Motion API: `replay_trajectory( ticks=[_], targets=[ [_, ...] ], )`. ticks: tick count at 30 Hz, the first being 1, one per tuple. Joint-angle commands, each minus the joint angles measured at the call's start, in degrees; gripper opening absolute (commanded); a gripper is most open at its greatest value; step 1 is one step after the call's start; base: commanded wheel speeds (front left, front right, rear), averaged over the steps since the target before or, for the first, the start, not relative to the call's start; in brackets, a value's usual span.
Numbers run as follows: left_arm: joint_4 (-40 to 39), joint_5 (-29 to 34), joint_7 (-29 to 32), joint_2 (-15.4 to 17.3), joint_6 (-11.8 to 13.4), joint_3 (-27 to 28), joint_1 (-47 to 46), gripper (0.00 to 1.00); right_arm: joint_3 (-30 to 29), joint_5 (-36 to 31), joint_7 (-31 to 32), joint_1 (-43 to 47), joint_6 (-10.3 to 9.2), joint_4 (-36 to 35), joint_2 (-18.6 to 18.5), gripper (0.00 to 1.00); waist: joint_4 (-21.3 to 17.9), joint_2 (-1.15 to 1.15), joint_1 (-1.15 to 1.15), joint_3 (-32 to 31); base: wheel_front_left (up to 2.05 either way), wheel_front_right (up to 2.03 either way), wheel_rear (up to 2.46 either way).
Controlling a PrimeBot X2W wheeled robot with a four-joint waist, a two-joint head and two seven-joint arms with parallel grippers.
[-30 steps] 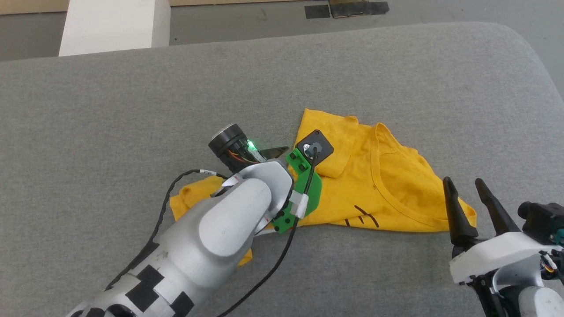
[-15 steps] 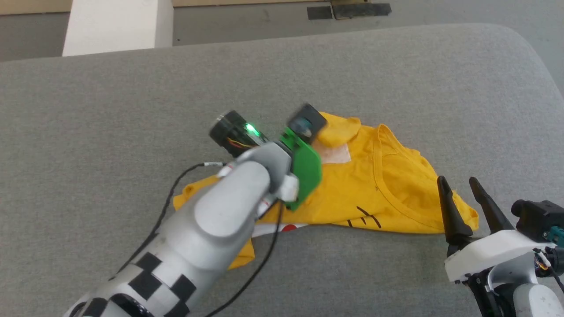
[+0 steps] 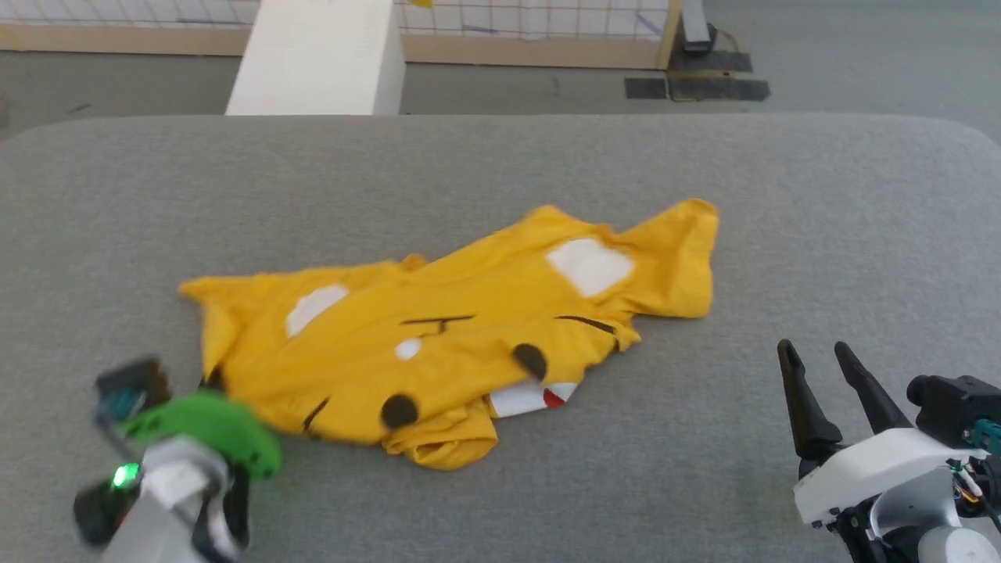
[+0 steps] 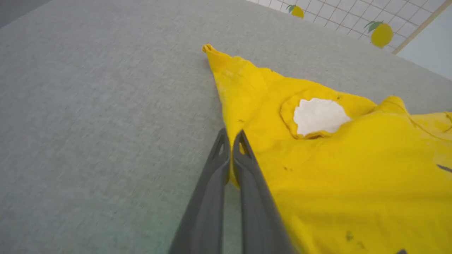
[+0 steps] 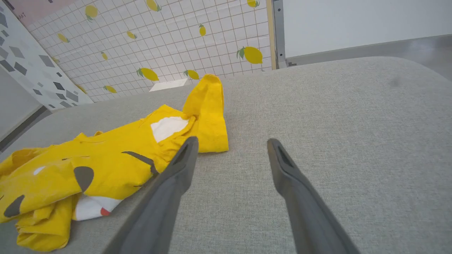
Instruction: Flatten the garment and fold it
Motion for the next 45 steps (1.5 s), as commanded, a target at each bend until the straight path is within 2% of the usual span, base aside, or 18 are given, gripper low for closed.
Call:
replay_trajectory(
  ticks=[1, 4, 6, 7, 8, 9, 15, 19, 24, 27, 30, 33, 39, 45],
  targets=[
    [-0.9, -1.2, -0.7, 0.5, 0.6, 1.0, 2.8, 0.0, 0.0, -0.4, 0.4, 0.6, -0.08, -0.5, 0.0, 1.0, 2.0, 0.0, 0.0, -1.2, 0.0, 0.0, 0.0],
    [-3.1, -2.8, -1.9, 0.8, 1.4, 2.7, 8.9, 0.0, -0.2, -0.8, 1.2, 1.1, -0.08, -1.3, 0.0, 1.0, 3.5, 0.0, 0.0, -1.5, 0.0, 0.0, 0.0],
    [-4.6, -3.6, -2.5, 0.4, 1.1, 2.9, 11.5, 0.0, -0.3, -1.1, 1.7, 1.4, -0.08, -1.6, 0.0, 1.0, 4.4, 0.0, 0.0, -1.7, 0.0, 0.0, 0.0],
    [-5.2, -4.2, -2.8, 0.0, 0.6, 3.1, 12.4, 0.29, -0.3, -1.2, 2.0, 1.5, -0.08, -1.7, 0.0, 1.0, 4.8, 0.0, 0.0, -1.7, 0.0, 0.0, 0.0],
    [-6.0, -5.7, -3.3, -1.1, -0.1, 3.8, 13.3, 0.78, -0.3, -1.2, 2.3, 1.6, -0.08, -1.9, 0.0, 1.0, 5.3, 0.0, 0.0, -1.9, 0.0, 0.0, 0.0],
    [-6.5, -6.4, -3.7, -1.7, -0.5, 4.0, 14.1, 1.0, -0.2, -1.2, 2.6, 1.6, -0.08, -1.9, 0.0, 1.0, 5.5, 0.0, 0.0, -2.0, 0.0, 0.0, 0.0],
    [-9.7, -5.7, -9.0, -3.8, -2.4, 4.2, 16.4, 1.0, -0.5, -1.1, 3.6, 1.6, -0.08, -2.4, 0.0, 1.0, 7.4, 0.0, 0.0, -2.4, 0.0, 0.0, 0.0],
    [-12.6, -0.9, -11.3, -3.6, -2.6, 5.0, 16.7, 1.0, -0.9, -1.0, 3.9, 1.5, -0.08, -3.0, 0.0, 1.0, 8.3, 0.0, 0.0, -2.0, 0.0, 0.0, 0.0],
    [-14.9, 5.7, -11.0, 1.4, -3.9, 3.4, 15.6, 1.0, -1.0, -1.1, 4.2, 0.8, -0.08, -3.8, 0.0, 1.0, 8.8, 0.0, 0.0, -0.6, 0.0, 0.0, 0.0],
    [-15.3, 6.9, -6.7, 5.7, -6.5, 2.0, 12.8, 1.0, -0.6, -1.3, 4.4, 0.0, -0.08, -4.5, 0.0, 1.0, 8.7, 0.0, 0.0, 1.0, 0.0, 0.0, 0.0],
    [-15.4, 6.5, 0.2, 10.2, -9.7, 1.0, 8.8, 1.0, -0.1, -1.6, 4.6, -1.1, -0.08, -5.4, 0.0, 1.0, 8.0, 0.0, 0.0, 3.4, 0.0, 0.0, 0.0],
    [-14.8, 5.0, 5.9, 13.1, -12.1, 0.9, 5.2, 1.0, 0.2, -1.8, 4.8, -2.2, -0.08, -6.0, 0.0, 1.0, 7.3, 0.0, 0.0, 6.2, 0.0, 0.0, 0.0],
    [-10.5, -0.9, 15.0, 15.2, -14.1, 2.8, -0.1, 1.0, 1.0, -2.1, 4.9, -4.5, -0.08, -6.8, 0.0, 1.0, 5.3, 0.0, 0.0, 11.6, 0.0, 0.0, 0.0],
    [-7.0, -5.7, 18.0, 14.6, -15.1, 4.9, -2.0, 1.0, 1.0, -2.5, 4.4, -6.0, -0.08, -6.5, 0.0, 1.0, 4.0, 0.0, 0.0, 14.3, 0.0, 0.0, 0.0]
  ],
)
